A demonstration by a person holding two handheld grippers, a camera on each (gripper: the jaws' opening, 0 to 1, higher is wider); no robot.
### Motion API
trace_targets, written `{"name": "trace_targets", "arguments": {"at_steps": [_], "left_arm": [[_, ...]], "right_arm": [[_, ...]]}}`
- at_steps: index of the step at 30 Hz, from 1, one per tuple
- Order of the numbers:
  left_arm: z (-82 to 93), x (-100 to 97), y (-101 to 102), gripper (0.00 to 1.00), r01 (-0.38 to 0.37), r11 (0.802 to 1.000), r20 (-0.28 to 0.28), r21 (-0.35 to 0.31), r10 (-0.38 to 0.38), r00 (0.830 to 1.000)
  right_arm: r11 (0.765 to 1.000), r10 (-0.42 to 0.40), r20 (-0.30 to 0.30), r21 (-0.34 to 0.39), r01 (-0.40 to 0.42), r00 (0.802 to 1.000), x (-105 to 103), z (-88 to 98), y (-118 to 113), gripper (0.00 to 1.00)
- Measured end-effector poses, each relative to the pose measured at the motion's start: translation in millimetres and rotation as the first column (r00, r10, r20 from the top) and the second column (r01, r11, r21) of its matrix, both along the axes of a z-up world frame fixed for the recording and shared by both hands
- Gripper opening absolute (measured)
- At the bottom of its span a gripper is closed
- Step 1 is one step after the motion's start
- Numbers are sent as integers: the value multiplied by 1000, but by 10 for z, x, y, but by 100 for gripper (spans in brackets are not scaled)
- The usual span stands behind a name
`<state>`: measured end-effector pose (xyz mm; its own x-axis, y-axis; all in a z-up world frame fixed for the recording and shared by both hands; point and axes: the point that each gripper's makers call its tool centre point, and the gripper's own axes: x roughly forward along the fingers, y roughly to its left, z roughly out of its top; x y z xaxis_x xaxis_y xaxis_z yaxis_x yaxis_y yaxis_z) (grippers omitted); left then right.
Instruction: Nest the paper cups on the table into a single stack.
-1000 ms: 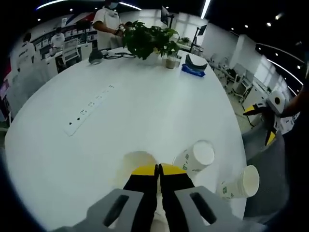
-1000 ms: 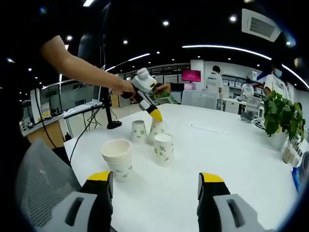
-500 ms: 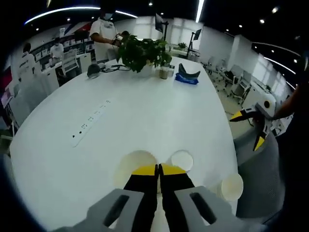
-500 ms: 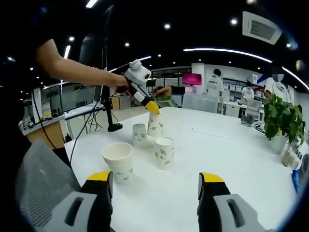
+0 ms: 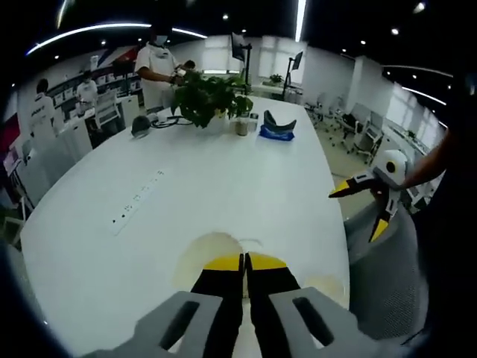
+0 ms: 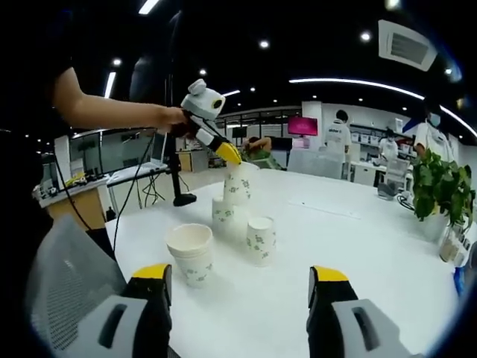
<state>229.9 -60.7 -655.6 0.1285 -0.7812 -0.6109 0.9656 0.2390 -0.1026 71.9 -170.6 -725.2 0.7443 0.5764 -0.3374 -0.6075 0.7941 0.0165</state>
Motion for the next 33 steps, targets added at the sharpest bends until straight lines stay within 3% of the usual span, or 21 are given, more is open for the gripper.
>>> {"name": "trace_targets", "arguments": {"at_steps": [10, 18, 25, 29, 33], "left_arm": [[180, -412, -13, 0, 39, 998, 17, -46, -38, 999], [257, -889, -43, 0, 86, 992, 19, -90, -85, 996], [194, -1215, -64, 0, 113, 989, 17, -95, -112, 994], [94, -1267, -48, 0, 102, 992, 18, -77, -101, 995], [48, -1334, -99, 0, 77, 992, 4, -99, -77, 997]], "right_arm": [[1000, 16, 3, -6, -16, 1000, -17, -9, 21, 75], [1000, 24, 6, -12, -24, 1000, -26, -10, 36, 75], [999, 25, 10, -20, -25, 1000, -29, -12, 37, 75], [999, 27, 8, -20, -27, 1000, -33, -11, 46, 75], [999, 30, 7, -24, -30, 1000, -36, -14, 53, 75]]}}
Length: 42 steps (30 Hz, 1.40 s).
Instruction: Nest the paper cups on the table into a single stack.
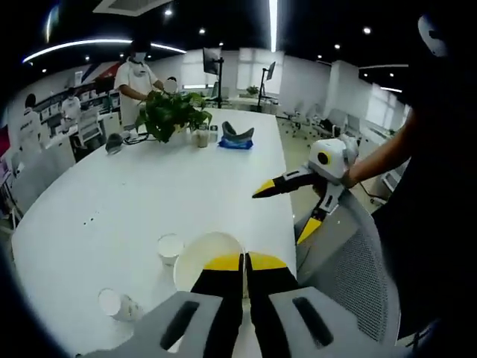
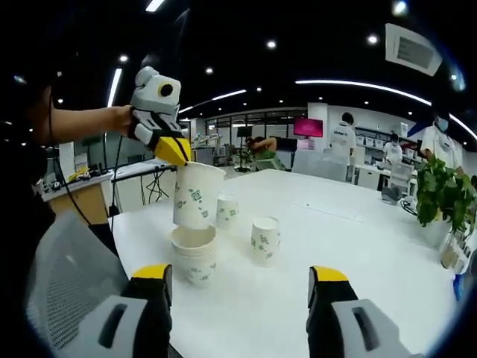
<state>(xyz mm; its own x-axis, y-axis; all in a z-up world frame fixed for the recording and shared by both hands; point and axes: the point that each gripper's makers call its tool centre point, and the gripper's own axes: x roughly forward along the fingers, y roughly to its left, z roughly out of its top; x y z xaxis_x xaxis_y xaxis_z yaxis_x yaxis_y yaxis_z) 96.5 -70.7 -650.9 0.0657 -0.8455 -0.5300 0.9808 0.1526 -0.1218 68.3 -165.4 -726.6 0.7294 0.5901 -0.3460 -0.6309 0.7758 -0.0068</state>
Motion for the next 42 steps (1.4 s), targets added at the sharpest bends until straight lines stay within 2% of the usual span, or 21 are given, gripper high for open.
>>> {"name": "trace_targets", "arguments": {"at_steps": [3, 9, 16, 24, 31, 37, 42], "left_arm": [[-73, -52, -47, 0, -5, 1000, 9, 7, 5, 1000], [-298, -85, -87, 0, 0, 998, 86, 62, -5, 996], [-502, -108, -74, 0, -5, 996, 78, 89, -2, 997], [-758, -113, -72, 0, -38, 994, 5, 98, 38, 999], [-910, -140, -60, 0, -43, 994, -51, 99, 48, 998], [-1007, -197, -32, 0, -35, 994, -69, 107, 43, 997], [-1005, -193, -34, 0, -40, 995, -70, 91, 47, 996]], "right_arm": [[1000, -1, -2, 1, 1, 1000, 3, -4, -5, 75], [1000, 0, -5, -1, 0, 1000, 3, -17, -7, 74], [1000, -3, -5, -4, 3, 1000, 11, -23, -18, 74], [1000, -2, -8, -7, 2, 1000, 9, -29, -13, 74], [1000, -4, -7, -8, 4, 1000, 11, -30, -18, 74], [1000, -3, -8, -11, 3, 1000, 7, -32, -14, 74], [1000, -2, -10, -12, 2, 1000, 2, -29, -7, 74]]}}
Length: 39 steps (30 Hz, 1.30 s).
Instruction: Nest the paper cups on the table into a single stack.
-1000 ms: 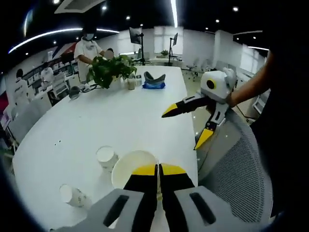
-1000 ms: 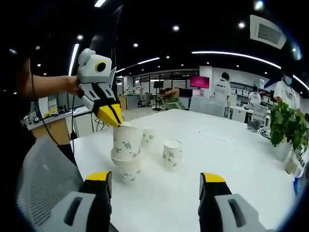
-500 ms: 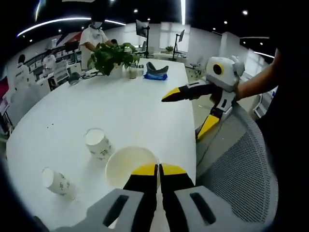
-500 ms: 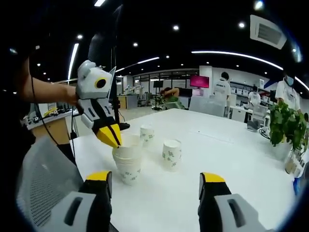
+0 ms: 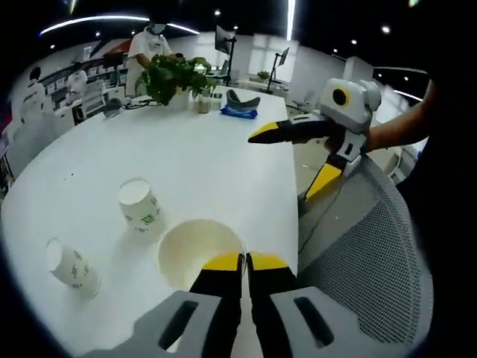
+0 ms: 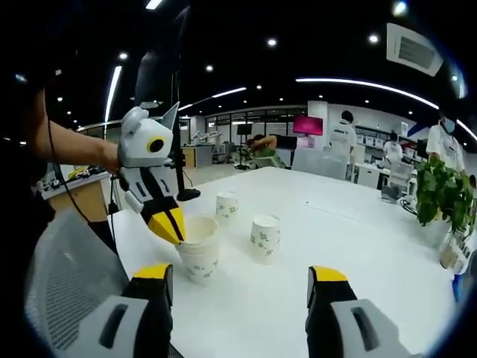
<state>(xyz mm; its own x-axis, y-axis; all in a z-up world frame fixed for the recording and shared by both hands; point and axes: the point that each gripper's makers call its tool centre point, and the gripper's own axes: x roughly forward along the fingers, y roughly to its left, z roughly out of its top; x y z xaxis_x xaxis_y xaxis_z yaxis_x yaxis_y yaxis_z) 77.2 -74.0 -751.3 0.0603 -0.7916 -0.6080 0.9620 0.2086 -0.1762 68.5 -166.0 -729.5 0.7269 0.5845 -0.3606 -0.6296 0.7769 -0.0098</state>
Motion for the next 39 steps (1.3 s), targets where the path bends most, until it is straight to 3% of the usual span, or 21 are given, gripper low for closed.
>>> {"name": "trace_targets", "arguments": {"at_steps": [9, 13, 21, 26, 30, 39], "left_arm": [[25, -6, 4, 0, 19, 999, 60, -27, -17, 998], [77, 16, 14, 9, 26, 998, 109, -50, -20, 994], [322, 43, 86, 24, -62, 990, 139, -128, 80, 987], [423, 119, 217, 35, -157, 971, 178, -182, 189, 966], [467, 187, 300, 45, -247, 940, 167, -236, 289, 943], [422, 166, 518, 60, -324, 923, 222, -208, 367, 903]], "right_arm": [[1000, 4, -18, -10, -4, 1000, -1, -47, -2, 74], [1000, -1, -29, -11, 0, 1000, 9, -67, -21, 75], [1000, 10, -37, -21, -10, 999, 19, -19, -26, 79], [998, 47, -21, -45, -48, 999, 121, 88, 42, 79], [995, 73, -9, -67, -73, 997, 264, 122, 85, 78], [985, 128, -10, -117, -128, 992, 555, 82, 137, 77]]}}
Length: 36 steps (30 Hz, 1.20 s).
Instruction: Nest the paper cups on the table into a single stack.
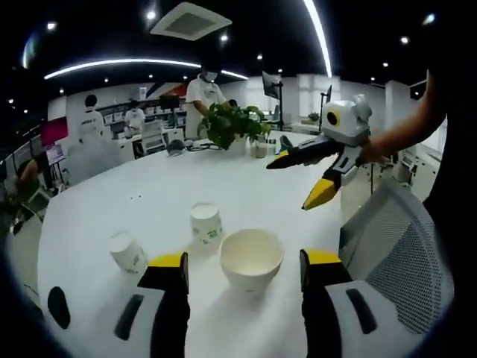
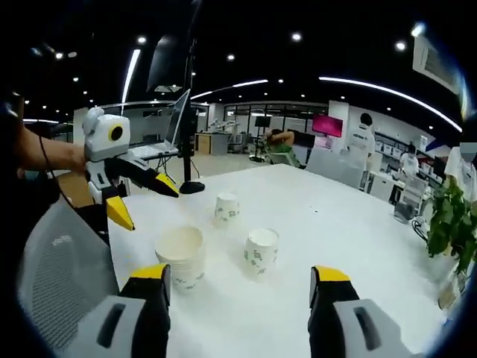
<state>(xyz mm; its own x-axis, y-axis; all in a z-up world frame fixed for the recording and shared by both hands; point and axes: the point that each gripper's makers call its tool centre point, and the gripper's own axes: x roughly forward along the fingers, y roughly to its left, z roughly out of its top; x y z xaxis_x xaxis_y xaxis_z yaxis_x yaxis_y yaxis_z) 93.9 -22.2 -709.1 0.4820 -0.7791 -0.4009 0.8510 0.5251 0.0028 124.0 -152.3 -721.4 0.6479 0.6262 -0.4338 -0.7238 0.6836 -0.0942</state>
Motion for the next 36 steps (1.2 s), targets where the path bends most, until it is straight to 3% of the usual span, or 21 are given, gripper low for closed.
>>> {"name": "trace_targets", "arguments": {"at_steps": [9, 21, 36], "left_arm": [[-67, 32, 126, 72, -44, 999, 14, 17, 44, 999], [4, 81, 120, 86, -131, 990, 15, -49, 132, 991], [-87, 85, 95, 95, -140, 989, 26, -47, 141, 990]], "right_arm": [[999, 20, -26, -25, -20, 999, 261, -133, 55, 77], [1000, -12, -42, -17, 11, 999, 707, -242, 185, 76], [998, -37, -97, -50, 32, 995, 1054, -449, 316, 70]]}}
